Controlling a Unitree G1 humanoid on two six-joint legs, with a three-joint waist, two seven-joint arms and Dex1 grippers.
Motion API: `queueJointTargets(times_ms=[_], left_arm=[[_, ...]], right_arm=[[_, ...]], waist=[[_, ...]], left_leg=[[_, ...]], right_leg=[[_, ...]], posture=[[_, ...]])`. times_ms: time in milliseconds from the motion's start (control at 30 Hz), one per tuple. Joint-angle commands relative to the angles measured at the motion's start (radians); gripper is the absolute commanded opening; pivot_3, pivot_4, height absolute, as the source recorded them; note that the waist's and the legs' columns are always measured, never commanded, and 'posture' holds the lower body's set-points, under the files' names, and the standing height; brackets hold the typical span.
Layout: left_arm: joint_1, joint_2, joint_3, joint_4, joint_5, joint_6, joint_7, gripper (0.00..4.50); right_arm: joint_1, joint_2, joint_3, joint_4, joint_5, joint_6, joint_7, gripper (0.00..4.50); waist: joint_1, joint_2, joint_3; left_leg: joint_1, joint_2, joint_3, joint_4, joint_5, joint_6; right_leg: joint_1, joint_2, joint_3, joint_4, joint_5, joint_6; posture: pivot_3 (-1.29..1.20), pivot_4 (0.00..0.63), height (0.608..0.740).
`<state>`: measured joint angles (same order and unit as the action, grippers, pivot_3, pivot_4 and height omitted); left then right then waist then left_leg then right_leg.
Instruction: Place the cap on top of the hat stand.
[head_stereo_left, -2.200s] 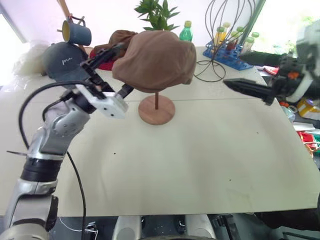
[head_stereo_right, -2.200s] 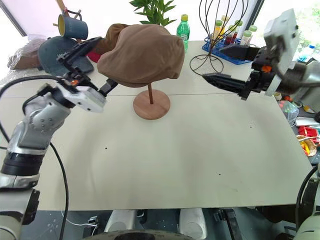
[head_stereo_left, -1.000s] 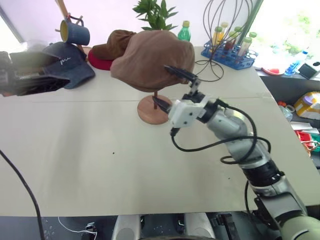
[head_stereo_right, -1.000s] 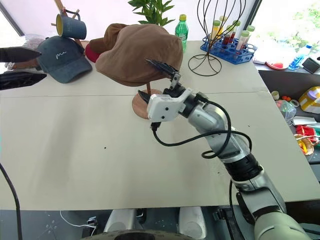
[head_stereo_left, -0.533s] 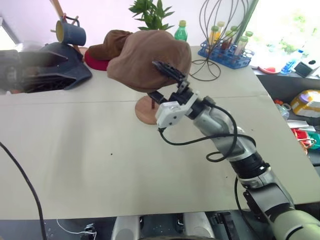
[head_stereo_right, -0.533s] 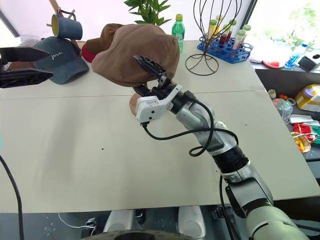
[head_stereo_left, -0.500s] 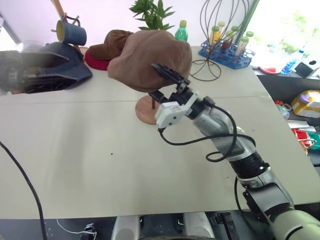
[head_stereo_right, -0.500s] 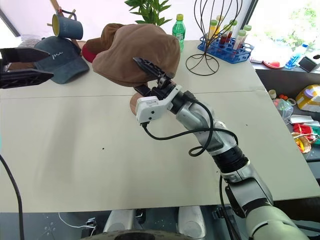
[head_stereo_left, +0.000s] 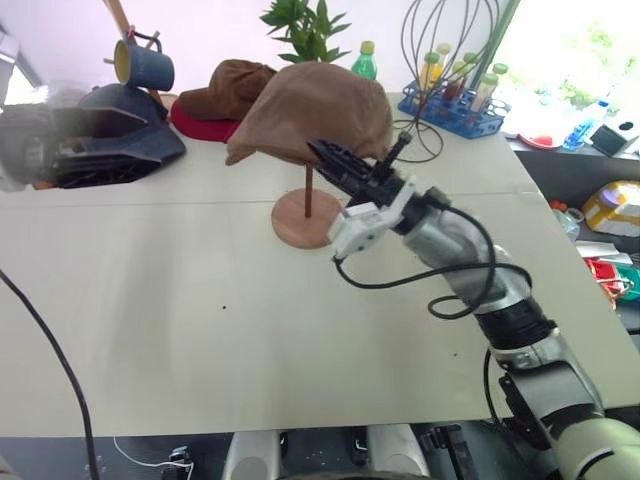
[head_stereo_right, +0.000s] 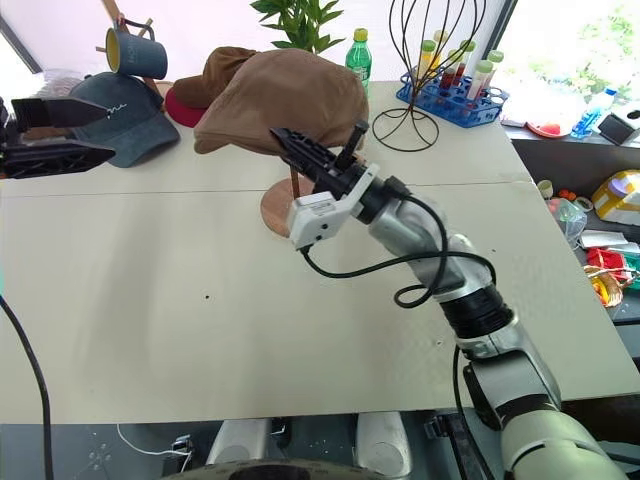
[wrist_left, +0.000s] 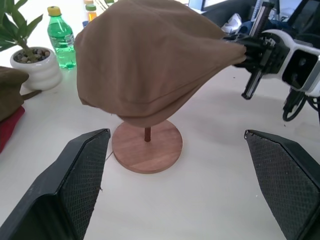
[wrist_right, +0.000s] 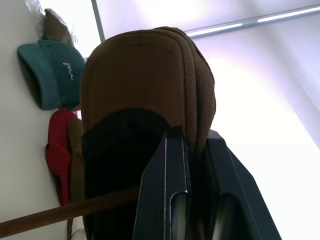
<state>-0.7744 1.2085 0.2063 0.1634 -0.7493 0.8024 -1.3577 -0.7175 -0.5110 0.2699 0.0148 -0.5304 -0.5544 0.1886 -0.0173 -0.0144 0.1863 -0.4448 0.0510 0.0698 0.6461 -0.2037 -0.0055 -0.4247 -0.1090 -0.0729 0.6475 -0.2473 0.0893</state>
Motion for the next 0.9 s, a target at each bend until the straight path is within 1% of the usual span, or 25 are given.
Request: queueJointTargets(times_ms=[33,167,267,433,567,633,733,900], left_arm=[[-0.018,-0.005,0.025,-0.010,0.000,-0.005,-0.005,4.50],[-0.011,-0.019,0.036,-0.025,-0.006,0.000,0.006,4.50],[-0.001,-0.022,0.051,-0.035,-0.010,0.004,0.012,4.50],[0.028,-0.016,0.082,-0.063,-0.024,0.020,0.022,4.50],[0.049,-0.013,0.106,-0.078,-0.029,0.029,0.028,4.50],[0.056,-0.011,0.113,-0.083,-0.032,0.032,0.032,4.50],[0.062,-0.007,0.122,-0.093,-0.038,0.040,0.039,4.50],[0.068,0.001,0.128,-0.099,-0.035,0.046,0.038,4.50]], right_arm=[[-0.078,-0.026,-0.039,0.057,0.114,-0.124,0.023,0.06],[-0.171,-0.051,-0.032,0.209,0.164,-0.296,0.035,0.06],[-0.240,-0.057,-0.024,0.309,0.155,-0.405,0.029,0.06],[-0.331,-0.049,-0.028,0.463,0.166,-0.544,0.019,0.06],[-0.393,-0.039,-0.040,0.649,0.168,-0.662,-0.013,0.06],[-0.424,-0.036,-0.052,0.734,0.131,-0.713,-0.054,0.06],[-0.443,-0.042,-0.055,0.827,0.036,-0.786,-0.129,0.06],[-0.414,-0.052,-0.050,0.850,-0.159,-0.881,-0.258,0.06]], waist=[[-0.002,0.000,0.000],[-0.004,0.000,0.000],[-0.004,0.000,0.000],[-0.004,0.000,0.001],[-0.003,0.000,0.001],[-0.003,0.000,0.001],[-0.004,0.000,0.001],[-0.006,0.000,0.001]], left_leg=[[0.000,0.000,0.000,0.000,0.000,0.000],[0.000,0.000,0.000,0.000,0.000,0.000],[0.000,0.000,0.001,0.000,0.000,0.000],[0.001,0.000,0.001,0.000,0.000,0.000],[0.001,0.000,0.002,0.000,0.000,0.000],[0.001,0.000,0.002,0.000,0.000,0.000],[0.001,0.000,0.002,0.000,0.000,0.000],[0.001,0.000,0.003,-0.001,0.000,0.000]], right_leg=[[0.000,0.000,0.000,0.000,0.000,0.000],[0.000,0.000,0.001,0.000,0.000,0.000],[0.000,0.001,0.001,0.000,0.000,0.000],[-0.001,0.001,0.002,0.000,0.000,0.000],[-0.001,0.001,0.003,0.000,0.000,0.000],[-0.001,0.001,0.003,0.000,0.000,0.000],[-0.001,0.001,0.004,0.000,0.000,0.000],[-0.002,0.001,0.005,0.001,0.000,0.000]], posture=[[0.00,0.150,0.740],[0.00,0.150,0.740],[0.00,0.150,0.740],[0.00,0.150,0.740],[0.00,0.150,0.740],[0.00,0.150,0.740],[0.00,0.150,0.740],[0.00,0.150,0.740]])
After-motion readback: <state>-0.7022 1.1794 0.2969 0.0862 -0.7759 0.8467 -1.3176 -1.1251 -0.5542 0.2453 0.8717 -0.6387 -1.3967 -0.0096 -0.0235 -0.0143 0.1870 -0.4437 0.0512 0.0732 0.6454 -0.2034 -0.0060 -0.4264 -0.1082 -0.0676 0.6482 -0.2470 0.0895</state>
